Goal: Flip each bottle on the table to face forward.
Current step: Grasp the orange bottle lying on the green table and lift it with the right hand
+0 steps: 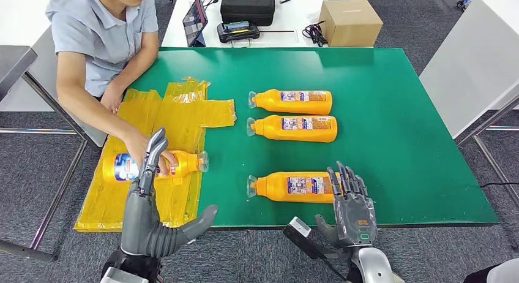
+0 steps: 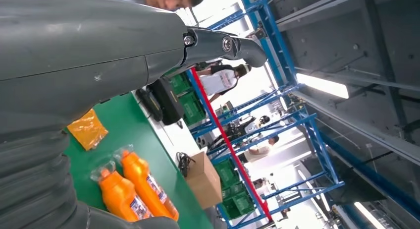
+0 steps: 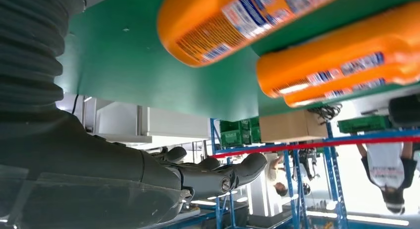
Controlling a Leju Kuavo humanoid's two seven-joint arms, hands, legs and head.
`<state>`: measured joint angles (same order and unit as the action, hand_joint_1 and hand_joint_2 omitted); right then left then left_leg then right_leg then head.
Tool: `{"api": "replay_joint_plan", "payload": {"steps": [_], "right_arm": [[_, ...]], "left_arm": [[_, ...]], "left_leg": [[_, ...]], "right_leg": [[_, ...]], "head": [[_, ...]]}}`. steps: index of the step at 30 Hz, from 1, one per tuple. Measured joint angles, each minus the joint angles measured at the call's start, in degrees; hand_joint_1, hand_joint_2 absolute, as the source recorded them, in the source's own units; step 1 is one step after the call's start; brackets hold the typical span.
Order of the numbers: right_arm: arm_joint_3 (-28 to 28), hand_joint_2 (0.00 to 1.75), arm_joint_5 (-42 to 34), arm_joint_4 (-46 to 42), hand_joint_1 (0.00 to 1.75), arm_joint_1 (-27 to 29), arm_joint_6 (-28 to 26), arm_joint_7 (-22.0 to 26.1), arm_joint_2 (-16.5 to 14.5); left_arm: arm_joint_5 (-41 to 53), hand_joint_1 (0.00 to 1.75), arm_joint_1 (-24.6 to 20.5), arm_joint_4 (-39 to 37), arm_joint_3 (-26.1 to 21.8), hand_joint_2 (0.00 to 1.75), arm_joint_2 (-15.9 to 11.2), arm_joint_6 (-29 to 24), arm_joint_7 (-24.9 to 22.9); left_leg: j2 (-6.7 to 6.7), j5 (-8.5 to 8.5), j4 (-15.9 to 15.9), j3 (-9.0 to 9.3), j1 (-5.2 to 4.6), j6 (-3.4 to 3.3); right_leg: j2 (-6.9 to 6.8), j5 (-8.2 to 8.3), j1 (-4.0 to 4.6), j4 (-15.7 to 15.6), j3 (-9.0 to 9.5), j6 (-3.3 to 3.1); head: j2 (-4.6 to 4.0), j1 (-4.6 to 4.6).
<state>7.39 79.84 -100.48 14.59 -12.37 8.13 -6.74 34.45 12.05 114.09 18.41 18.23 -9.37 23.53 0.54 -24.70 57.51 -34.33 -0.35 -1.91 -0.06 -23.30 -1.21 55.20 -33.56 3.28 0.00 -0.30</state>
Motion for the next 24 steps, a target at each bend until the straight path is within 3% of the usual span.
{"api": "replay_joint_plan", "payload": {"steps": [13,24], "right_arm": [[-3.66,1.75,-0.70,5.17,0.00,-0.28,4.16,-1.20,4.04],[-6.09,1.75,0.31,12.98,0.00,-4.73,4.48,-0.24,5.33]], "left_arm": [[-1.68,0.00,-0.85,-2.57,-0.33,1.75,-0.01,2.05,-1.57],[-2.14,0.00,-2.52,-5.43,0.19,1.75,-0.01,3.20,-1.87]], "left_leg": [[0.00,0.00,0.01,0.01,-0.03,-0.01],[-0.03,0.01,0.01,0.03,-0.01,0.00]], "right_leg": [[0.00,0.01,-0.02,0.00,0.03,0.01],[0.01,0.01,-0.01,0.00,0.02,0.01]], "head": [[0.00,-0.01],[0.00,-0.03]]}}
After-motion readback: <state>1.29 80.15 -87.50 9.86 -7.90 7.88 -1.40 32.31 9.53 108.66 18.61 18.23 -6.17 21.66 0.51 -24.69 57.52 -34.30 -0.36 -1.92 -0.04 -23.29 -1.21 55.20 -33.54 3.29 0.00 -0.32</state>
